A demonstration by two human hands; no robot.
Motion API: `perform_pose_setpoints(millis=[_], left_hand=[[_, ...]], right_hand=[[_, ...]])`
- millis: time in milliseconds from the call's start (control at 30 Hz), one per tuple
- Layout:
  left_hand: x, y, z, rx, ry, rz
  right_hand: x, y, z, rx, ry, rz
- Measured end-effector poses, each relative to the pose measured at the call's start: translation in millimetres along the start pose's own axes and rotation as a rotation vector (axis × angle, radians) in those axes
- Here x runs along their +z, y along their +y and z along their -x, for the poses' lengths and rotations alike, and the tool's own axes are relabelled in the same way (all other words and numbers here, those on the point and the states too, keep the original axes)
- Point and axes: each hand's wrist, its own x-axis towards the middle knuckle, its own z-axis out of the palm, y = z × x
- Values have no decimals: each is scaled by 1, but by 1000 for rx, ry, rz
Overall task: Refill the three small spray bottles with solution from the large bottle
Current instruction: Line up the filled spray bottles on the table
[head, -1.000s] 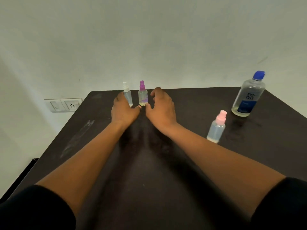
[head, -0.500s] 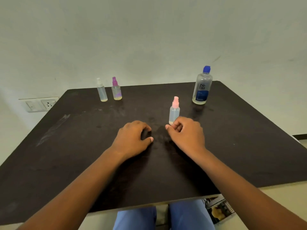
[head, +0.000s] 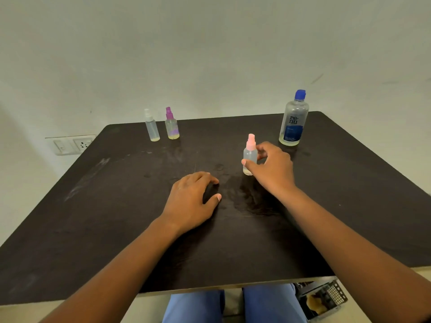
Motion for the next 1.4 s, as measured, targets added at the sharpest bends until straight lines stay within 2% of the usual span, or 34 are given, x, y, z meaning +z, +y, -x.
perform_pose_setpoints(millis=[233, 433, 867, 1400], left_hand=[[-18, -11, -29, -145, -94, -119], [-12, -9, -26, -125, -39, -225], [-8, -17, -31, -97, -7, -261], [-6, -21, -31, -86, -12, -239]], right_hand=[[29, -28, -34, -58, -16, -28], [72, -59, -77, -115, -30, -28], [153, -87, -148, -162, -79, 51], [181, -97, -158, -73, -12, -3]])
